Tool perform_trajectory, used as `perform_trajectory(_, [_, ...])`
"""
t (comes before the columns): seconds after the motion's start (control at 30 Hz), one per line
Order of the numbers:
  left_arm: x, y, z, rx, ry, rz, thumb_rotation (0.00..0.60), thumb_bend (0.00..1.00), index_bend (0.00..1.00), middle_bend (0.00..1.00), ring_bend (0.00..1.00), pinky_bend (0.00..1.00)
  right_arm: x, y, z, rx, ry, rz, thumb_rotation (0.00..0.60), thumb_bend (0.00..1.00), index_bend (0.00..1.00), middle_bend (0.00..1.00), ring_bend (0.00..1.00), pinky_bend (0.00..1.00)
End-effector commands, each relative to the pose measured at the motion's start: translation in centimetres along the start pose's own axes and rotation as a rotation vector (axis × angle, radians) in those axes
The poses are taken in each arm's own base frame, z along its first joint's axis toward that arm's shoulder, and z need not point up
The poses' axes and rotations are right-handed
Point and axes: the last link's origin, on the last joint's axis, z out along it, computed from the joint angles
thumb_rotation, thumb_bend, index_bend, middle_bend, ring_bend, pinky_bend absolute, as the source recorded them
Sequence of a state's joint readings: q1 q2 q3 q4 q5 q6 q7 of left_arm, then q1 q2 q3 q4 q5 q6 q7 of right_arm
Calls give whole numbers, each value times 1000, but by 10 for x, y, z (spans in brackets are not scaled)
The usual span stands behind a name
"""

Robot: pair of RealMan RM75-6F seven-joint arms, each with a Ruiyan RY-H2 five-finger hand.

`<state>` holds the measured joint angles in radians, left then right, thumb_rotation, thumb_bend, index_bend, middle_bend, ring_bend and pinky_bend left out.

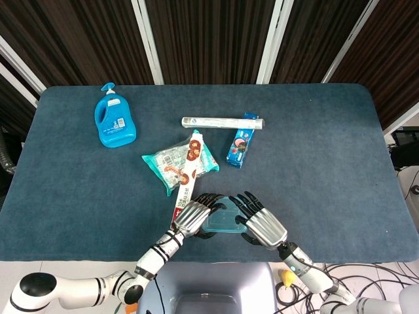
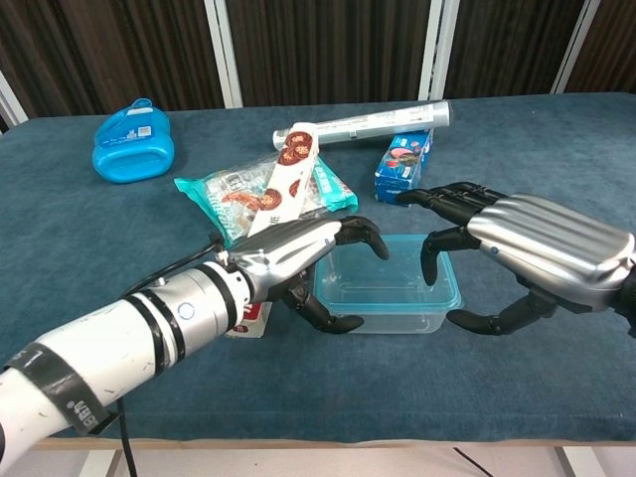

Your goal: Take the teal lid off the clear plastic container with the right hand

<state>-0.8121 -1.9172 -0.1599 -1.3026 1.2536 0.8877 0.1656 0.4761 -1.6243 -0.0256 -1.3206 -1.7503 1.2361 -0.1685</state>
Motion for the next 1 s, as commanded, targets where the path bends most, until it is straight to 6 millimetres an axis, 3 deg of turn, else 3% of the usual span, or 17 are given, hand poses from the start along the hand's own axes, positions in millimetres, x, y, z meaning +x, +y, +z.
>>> perform_trajectory(0.03, [-1, 1, 0, -3, -5, 6, 600, 278, 369, 256, 129, 200, 3, -1, 1, 0, 12, 7, 600, 252, 485, 12, 0, 0])
perform_trajectory(0.53, [-1, -1, -1, 0, -12, 8, 600, 279, 370, 255, 134, 205, 14, 0, 4, -15, 37, 23, 600, 253, 488, 12, 0, 0])
perform_trajectory(1.0, [0, -2, -3, -7, -16, 14, 600, 281, 369, 255, 139, 213, 5, -6, 21, 7, 56, 22, 600, 252, 475, 12, 0, 0])
